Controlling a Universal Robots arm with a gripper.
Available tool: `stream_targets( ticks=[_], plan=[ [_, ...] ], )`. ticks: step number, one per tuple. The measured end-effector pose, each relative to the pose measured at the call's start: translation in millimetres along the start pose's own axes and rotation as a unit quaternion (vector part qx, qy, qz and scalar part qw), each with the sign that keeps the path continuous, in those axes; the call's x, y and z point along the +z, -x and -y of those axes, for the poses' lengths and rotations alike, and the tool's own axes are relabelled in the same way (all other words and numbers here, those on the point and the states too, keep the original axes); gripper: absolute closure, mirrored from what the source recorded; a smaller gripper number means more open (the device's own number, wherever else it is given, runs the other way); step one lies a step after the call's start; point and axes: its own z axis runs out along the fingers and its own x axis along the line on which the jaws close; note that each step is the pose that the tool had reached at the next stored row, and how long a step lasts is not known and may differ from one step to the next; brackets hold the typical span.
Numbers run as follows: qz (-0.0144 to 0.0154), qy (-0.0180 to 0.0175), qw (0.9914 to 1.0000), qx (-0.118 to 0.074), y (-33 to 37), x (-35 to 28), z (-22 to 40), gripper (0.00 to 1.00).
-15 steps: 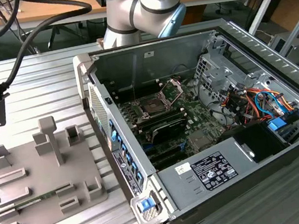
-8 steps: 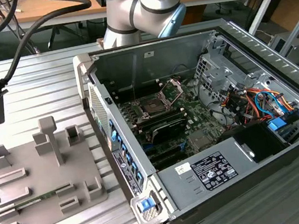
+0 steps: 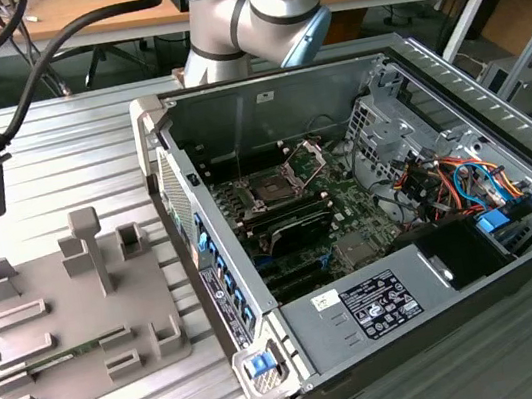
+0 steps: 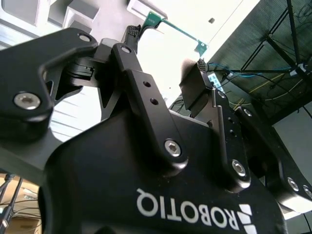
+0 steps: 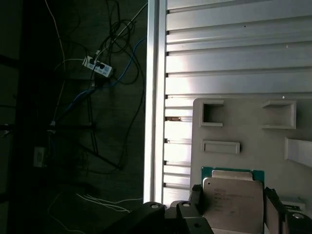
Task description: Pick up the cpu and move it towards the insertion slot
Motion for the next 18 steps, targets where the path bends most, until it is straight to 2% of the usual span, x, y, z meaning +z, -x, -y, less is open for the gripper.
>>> stream_targets(
  ticks=[18],
  plan=[
    [0.0000,0.0000,1.00000,0.000,0.0,-11.7,-0.4,0.45]
  ],
)
